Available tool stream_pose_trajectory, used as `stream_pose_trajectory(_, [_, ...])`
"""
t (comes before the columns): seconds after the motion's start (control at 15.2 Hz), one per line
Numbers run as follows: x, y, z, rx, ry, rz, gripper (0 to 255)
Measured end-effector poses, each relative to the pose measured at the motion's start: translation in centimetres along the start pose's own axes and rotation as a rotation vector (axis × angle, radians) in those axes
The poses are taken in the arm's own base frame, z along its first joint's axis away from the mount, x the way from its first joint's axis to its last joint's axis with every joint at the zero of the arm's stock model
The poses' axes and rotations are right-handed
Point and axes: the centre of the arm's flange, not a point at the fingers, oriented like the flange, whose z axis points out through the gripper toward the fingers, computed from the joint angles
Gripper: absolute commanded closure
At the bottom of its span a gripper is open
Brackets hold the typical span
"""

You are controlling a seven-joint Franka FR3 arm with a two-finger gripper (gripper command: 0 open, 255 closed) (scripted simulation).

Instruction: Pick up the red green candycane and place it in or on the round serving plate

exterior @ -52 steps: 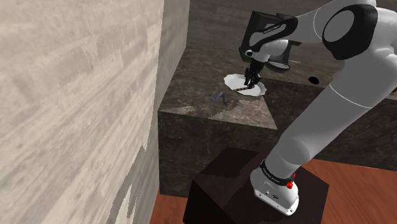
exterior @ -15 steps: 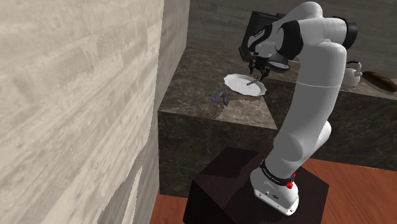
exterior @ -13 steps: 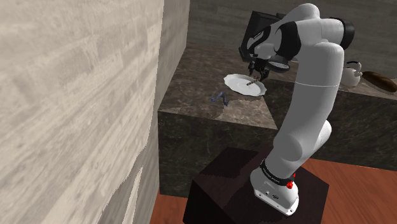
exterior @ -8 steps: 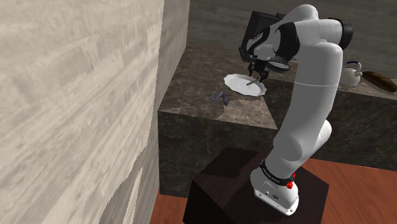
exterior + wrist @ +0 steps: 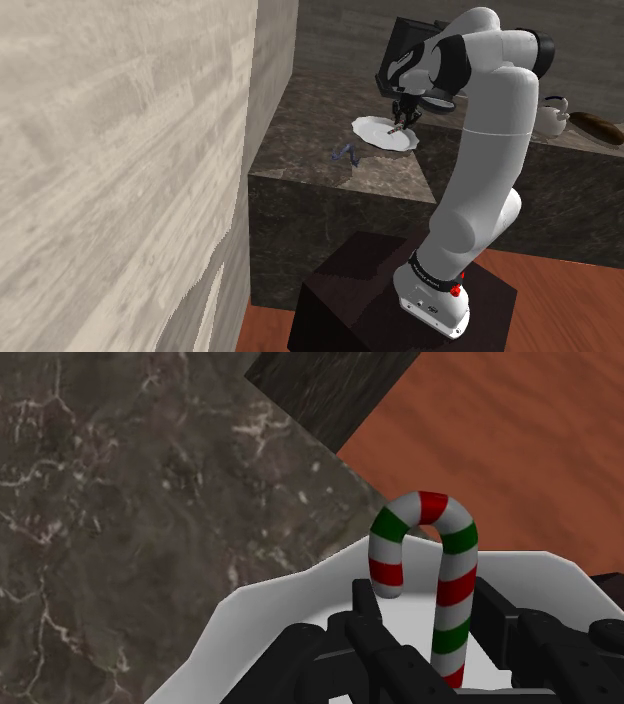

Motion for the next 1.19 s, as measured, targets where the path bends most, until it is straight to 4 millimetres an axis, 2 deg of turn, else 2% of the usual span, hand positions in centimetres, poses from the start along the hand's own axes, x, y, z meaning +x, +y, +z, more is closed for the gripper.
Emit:
stream_pose_trajectory(0.4, [-0.1,0.0,-0.2,0.000,0.000,0.000,255])
stream_pose_trajectory(1.19, [-0.9,0.3,-6.3,0.000,0.000,0.000,255])
